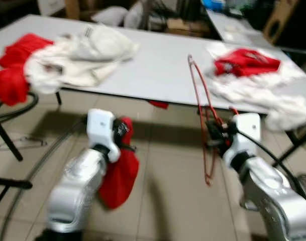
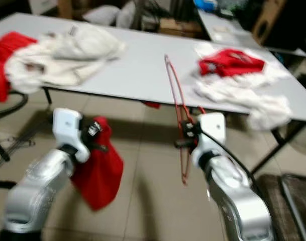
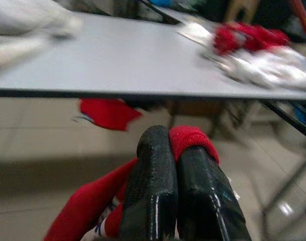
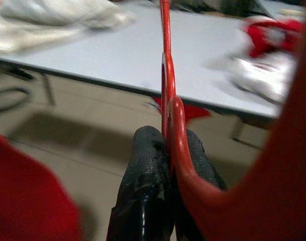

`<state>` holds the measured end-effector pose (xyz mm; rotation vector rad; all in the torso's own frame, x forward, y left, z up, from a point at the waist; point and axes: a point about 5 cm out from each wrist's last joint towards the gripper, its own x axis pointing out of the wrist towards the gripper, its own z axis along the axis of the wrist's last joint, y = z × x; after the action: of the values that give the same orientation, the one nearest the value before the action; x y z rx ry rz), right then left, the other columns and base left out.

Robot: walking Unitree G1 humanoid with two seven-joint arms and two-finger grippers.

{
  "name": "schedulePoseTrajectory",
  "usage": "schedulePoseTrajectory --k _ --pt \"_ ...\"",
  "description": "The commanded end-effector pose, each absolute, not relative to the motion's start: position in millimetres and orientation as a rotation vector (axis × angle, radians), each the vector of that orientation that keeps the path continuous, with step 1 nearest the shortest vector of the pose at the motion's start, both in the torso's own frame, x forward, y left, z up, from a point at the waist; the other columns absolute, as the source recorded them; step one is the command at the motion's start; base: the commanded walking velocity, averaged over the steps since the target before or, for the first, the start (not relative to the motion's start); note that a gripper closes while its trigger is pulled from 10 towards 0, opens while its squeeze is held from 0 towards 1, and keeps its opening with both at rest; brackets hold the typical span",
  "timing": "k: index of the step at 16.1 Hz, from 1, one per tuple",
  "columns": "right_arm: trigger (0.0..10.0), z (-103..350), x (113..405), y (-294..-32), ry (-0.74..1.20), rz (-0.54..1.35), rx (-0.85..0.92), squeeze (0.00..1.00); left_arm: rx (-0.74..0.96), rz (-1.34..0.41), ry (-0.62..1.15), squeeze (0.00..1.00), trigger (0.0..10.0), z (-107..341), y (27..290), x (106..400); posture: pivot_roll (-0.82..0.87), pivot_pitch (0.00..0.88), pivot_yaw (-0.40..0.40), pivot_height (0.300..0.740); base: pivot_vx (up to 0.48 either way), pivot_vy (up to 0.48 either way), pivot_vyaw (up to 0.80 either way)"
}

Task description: Hang hanger

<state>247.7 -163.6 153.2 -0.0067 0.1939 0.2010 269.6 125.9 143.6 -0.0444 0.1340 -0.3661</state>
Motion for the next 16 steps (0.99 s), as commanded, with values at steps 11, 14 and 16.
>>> schedulePoseTrajectory --k 11,14,16 --pt "10.0 164.0 247.9 -177.0 0.146 0.198 -0.048 0.0 -0.078 -0.366 0.077 0.0 10.0 148.1 123.8 267.6 0.03 0.0 -0.044 0.74 0.046 0.0 -0.44" --pt "10.0 165.2 247.2 -173.5 0.15 0.261 -0.094 0.0 -0.078 -0.363 0.061 0.0 10.0 151.3 124.2 273.2 0.02 0.0 -0.049 0.74 0.277 0.0 0.0" --pt "10.0 165.1 244.9 -177.2 0.164 0.304 -0.135 0.0 -0.078 -0.355 0.045 0.0 10.0 155.5 126.1 276.3 0.02 0.0 -0.051 0.74 0.298 0.0 0.0"
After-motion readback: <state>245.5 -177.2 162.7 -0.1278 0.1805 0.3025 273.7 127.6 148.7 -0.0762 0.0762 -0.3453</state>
